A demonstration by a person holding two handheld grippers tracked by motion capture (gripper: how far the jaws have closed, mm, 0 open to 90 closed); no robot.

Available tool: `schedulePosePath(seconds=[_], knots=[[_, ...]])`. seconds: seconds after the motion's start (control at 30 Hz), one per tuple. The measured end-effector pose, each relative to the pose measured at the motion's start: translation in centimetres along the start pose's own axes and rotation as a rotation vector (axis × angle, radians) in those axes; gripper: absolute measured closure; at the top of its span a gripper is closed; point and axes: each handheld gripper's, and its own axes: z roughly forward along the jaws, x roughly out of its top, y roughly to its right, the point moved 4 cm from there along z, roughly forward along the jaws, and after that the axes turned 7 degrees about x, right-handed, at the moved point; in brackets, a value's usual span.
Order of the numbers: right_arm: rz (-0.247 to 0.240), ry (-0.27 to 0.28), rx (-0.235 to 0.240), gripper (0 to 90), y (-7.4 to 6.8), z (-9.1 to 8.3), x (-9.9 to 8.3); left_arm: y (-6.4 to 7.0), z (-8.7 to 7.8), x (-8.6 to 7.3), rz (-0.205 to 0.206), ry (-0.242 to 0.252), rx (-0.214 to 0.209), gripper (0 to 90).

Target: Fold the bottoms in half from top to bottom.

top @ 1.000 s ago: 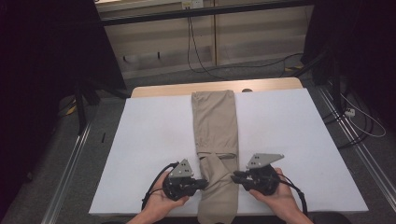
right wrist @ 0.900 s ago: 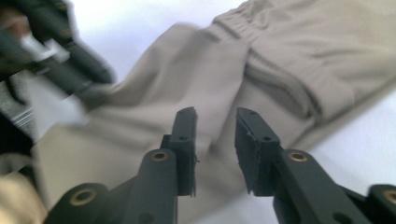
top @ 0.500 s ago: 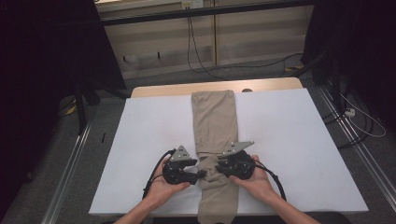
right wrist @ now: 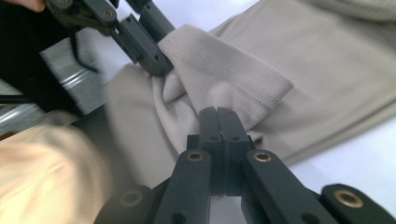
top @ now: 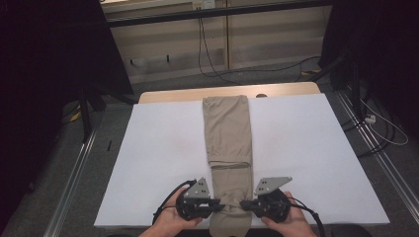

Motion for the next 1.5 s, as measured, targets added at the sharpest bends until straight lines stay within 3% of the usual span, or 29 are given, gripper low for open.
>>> schedulePosePath(seconds=[0.07, 0.1, 0.17, 0.27, 0.33, 0.4, 0.5, 0.57, 0.67, 0.73, 0.8, 0.87, 0.93, 1.03, 1.1, 1.23, 1.33, 1.5], knots=[[0.0, -0.007, 0.02, 89.3, -0.9, -0.4, -0.8, 0.4, -0.2, 0.0, 0.017, 0.0, -0.008, 80.4], [-0.006, -0.014, 0.033, 85.9, -1.3, -0.5, -1.1, 1.5, -0.4, -0.2, 0.041, -0.009, -0.03, 79.2], [-0.001, -0.008, 0.023, 71.9, -1.6, -0.9, -1.2, 2.2, -0.7, -0.4, 0.035, -0.018, -0.034, 76.6], [0.02, 0.031, -0.007, 64.1, -0.6, -1.6, -0.4, 2.8, -1.0, -0.4, 0.017, -0.015, -0.059, 71.2], [0.028, 0.048, -0.034, 62.1, 0.4, -1.7, 0.2, 3.2, -1.3, -0.4, 0.04, -0.014, -0.083, 64.6], [0.023, 0.057, -0.043, 62.6, 1.3, -1.4, 0.9, 3.3, -1.5, -0.4, 0.038, -0.01, -0.085, 62.0], [0.006, 0.021, -0.068, 65.5, 2.5, 0.1, 1.6, 2.9, -1.8, -0.1, 0.015, 0.022, -0.078, 60.3], [0.001, 0.006, -0.059, 65.8, 2.6, 1.2, 1.9, 2.3, -2.2, 0.2, 0.011, 0.041, -0.072, 60.0], [-0.036, -0.03, -0.021, 66.0, 1.7, 2.5, 1.7, 0.9, -2.7, 0.5, -0.029, 0.089, -0.024, 59.3], [-0.076, -0.028, -0.042, 66.6, 0.8, 2.6, 1.5, -0.2, -2.8, 0.6, -0.07, 0.102, 0.015, 62.4], [-0.074, -0.029, -0.003, 67.3, 0.0, 2.5, 1.1, -0.6, -2.7, 0.6, -0.073, 0.098, 0.029, 66.1], [-0.102, -0.026, -0.01, 67.0, -0.6, 2.4, 0.7, -1.9, -1.2, 0.2, -0.097, 0.052, 0.084, 68.8], [-0.099, -0.031, 0.003, 67.9, -0.8, 2.2, 0.6, -1.8, -0.7, 0.1, -0.092, 0.038, 0.091, 70.1], [-0.105, -0.041, 0.038, 67.3, -1.6, 1.8, -0.1, -0.3, 0.4, 0.0, -0.006, 0.008, 0.052, 69.1], [-0.098, -0.042, 0.045, 66.0, -1.8, 1.5, -0.4, 0.2, 0.4, -0.4, 0.053, -0.041, 0.078, 69.1], [-0.074, -0.048, 0.061, 62.1, -2.2, 0.5, -1.2, 0.9, -0.4, -1.2, 0.032, -0.043, 0.057, 70.8], [-0.06, -0.036, 0.069, 63.7, -2.7, -0.7, -2.5, 1.6, -1.0, -1.6, 0.049, -0.049, 0.02, 67.1], [-0.037, -0.001, 0.029, 60.2, -2.3, -1.7, -2.7, 1.3, -1.1, -1.5, 0.017, -0.064, 0.038, 66.9]])
